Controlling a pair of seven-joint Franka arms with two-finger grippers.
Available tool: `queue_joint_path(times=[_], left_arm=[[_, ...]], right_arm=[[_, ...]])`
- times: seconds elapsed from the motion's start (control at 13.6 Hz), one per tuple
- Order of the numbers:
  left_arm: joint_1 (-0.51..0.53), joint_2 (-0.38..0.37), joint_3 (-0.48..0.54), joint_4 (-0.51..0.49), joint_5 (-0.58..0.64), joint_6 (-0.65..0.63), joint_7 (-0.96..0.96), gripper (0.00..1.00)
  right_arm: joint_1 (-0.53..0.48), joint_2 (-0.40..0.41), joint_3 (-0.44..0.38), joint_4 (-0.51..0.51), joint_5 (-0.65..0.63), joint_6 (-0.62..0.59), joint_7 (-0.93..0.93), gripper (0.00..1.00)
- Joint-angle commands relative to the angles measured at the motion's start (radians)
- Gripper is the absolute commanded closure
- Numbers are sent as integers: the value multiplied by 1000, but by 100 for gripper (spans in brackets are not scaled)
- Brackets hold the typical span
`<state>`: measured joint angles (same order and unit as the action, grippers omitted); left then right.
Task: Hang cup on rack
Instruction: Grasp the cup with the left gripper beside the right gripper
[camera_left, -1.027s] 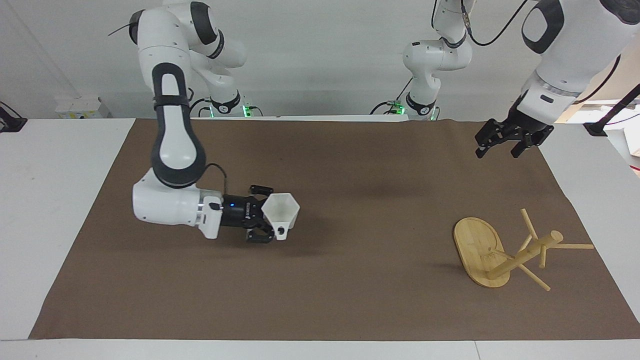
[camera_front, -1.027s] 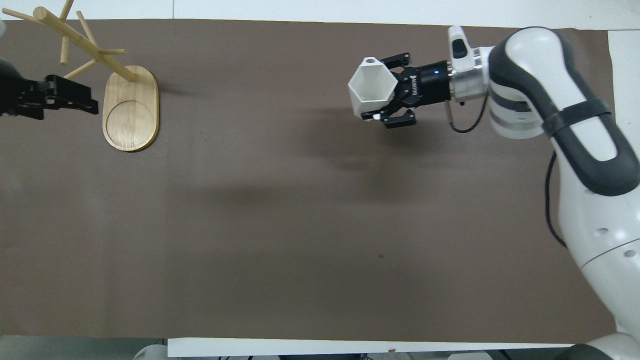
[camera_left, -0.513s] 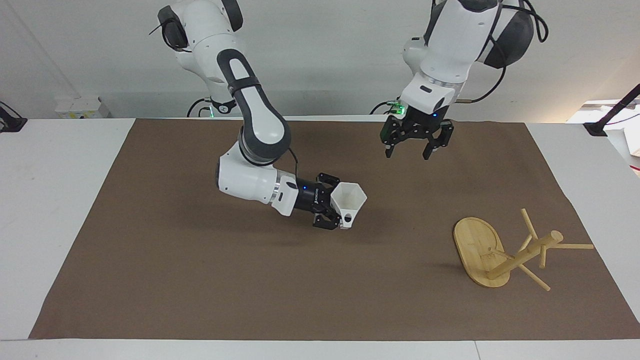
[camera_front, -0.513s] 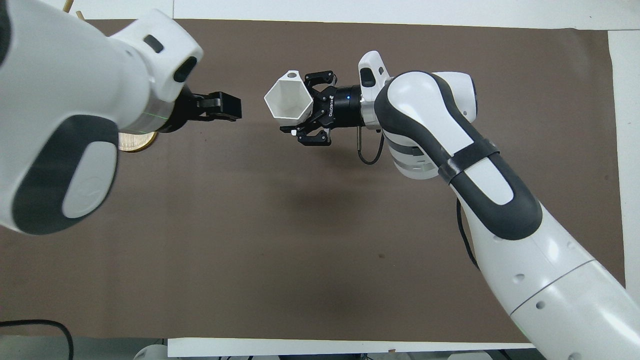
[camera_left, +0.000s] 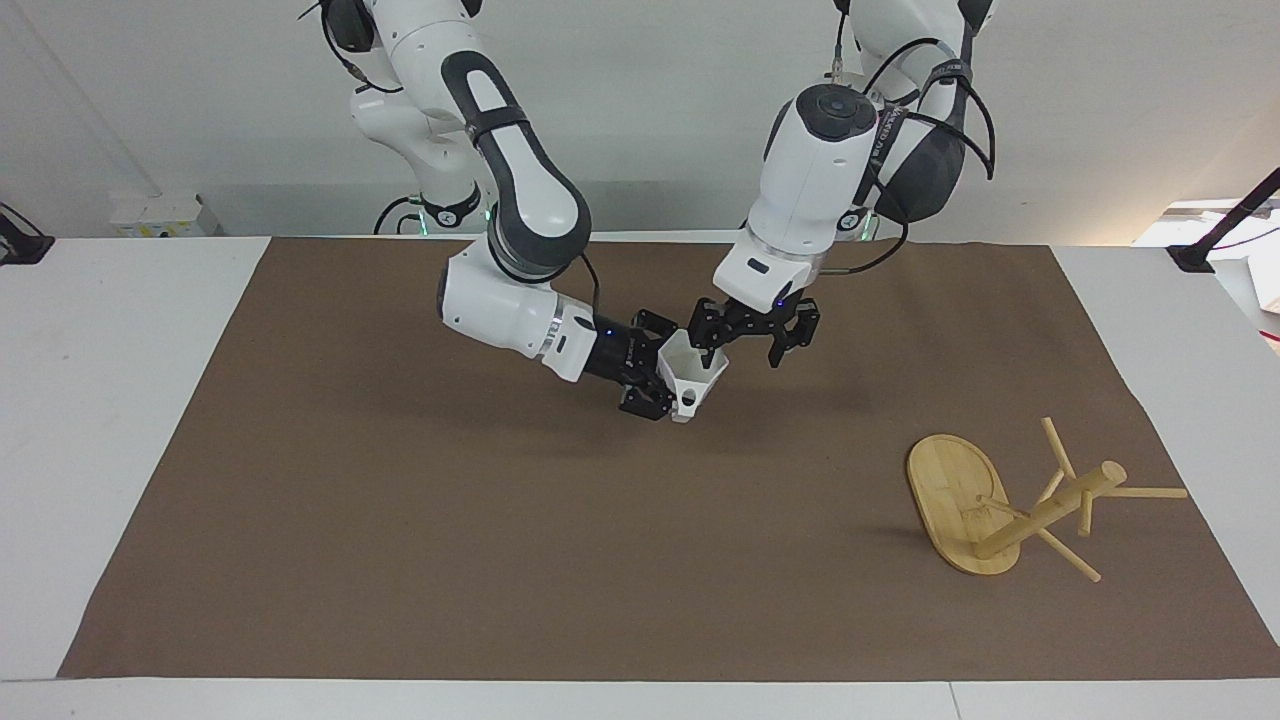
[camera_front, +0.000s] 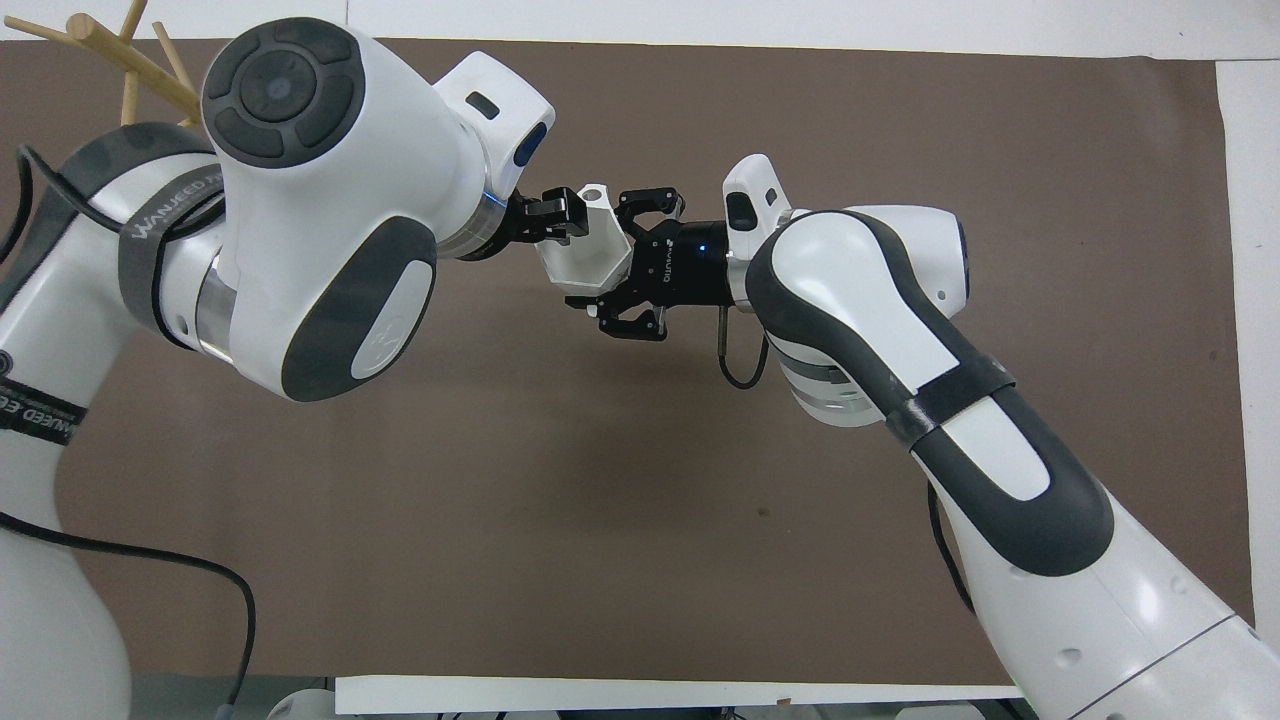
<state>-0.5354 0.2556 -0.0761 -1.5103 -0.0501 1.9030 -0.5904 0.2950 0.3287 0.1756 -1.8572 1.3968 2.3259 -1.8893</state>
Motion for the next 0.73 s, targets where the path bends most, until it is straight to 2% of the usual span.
queue_joint_path(times=[0.0, 0.51, 0.66], left_arm=[[-23, -1, 10, 7, -58, -36, -31, 100], [-58, -10, 10, -41, -80, -25, -48, 100], [-55, -9, 13, -34, -96, -24, -63, 100]], right_arm=[[-4, -23, 1, -28, 34, 7, -31, 84], [-5, -25, 1, -36, 34, 12, -31, 82], [-5, -25, 1, -36, 34, 12, -31, 74]])
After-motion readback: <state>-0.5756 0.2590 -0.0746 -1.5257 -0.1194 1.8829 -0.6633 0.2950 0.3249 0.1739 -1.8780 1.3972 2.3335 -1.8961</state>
